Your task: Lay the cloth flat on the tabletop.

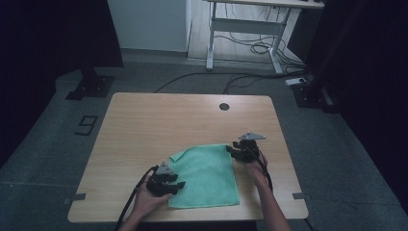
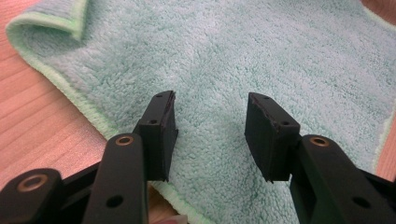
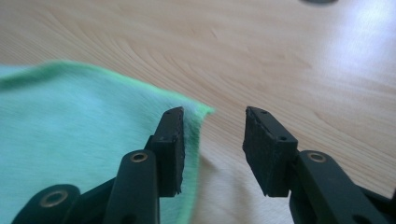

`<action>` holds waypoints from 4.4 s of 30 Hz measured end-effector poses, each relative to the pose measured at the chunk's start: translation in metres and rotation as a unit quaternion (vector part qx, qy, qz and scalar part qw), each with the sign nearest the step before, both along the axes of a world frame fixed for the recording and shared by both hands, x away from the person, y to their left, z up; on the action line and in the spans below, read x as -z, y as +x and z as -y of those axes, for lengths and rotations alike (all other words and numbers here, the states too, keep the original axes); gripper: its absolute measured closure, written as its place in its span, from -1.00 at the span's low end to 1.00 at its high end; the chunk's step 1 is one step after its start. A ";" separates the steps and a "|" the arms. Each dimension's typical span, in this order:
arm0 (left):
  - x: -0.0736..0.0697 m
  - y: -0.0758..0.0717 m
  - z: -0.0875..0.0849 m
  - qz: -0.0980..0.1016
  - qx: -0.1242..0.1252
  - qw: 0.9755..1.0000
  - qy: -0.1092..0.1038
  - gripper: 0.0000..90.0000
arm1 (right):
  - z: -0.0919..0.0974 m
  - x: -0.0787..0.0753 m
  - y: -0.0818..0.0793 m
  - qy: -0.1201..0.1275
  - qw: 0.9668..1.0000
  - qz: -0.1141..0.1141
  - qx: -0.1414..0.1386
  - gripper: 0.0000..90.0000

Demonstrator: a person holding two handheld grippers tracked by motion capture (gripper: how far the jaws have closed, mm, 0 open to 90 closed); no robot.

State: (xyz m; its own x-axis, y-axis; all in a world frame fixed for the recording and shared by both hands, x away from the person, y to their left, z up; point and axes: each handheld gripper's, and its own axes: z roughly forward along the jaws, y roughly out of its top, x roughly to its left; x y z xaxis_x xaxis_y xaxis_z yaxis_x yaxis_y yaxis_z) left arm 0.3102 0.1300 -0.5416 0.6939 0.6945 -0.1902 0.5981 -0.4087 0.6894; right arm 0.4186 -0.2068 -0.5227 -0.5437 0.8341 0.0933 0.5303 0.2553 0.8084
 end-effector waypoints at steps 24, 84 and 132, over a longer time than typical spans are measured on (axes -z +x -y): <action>-0.017 0.031 0.015 0.019 -0.030 0.999 0.037 0.11 | -0.040 0.028 -0.072 0.008 0.992 -0.041 -0.117 0.15; -0.023 0.096 0.014 0.046 -0.054 0.995 0.066 0.08 | -0.051 0.015 -0.080 0.006 0.995 0.011 -0.097 -0.09; -0.007 0.150 0.026 0.023 -0.069 0.993 0.093 0.11 | -0.171 0.026 -0.105 -0.029 0.974 -0.017 -0.225 -0.11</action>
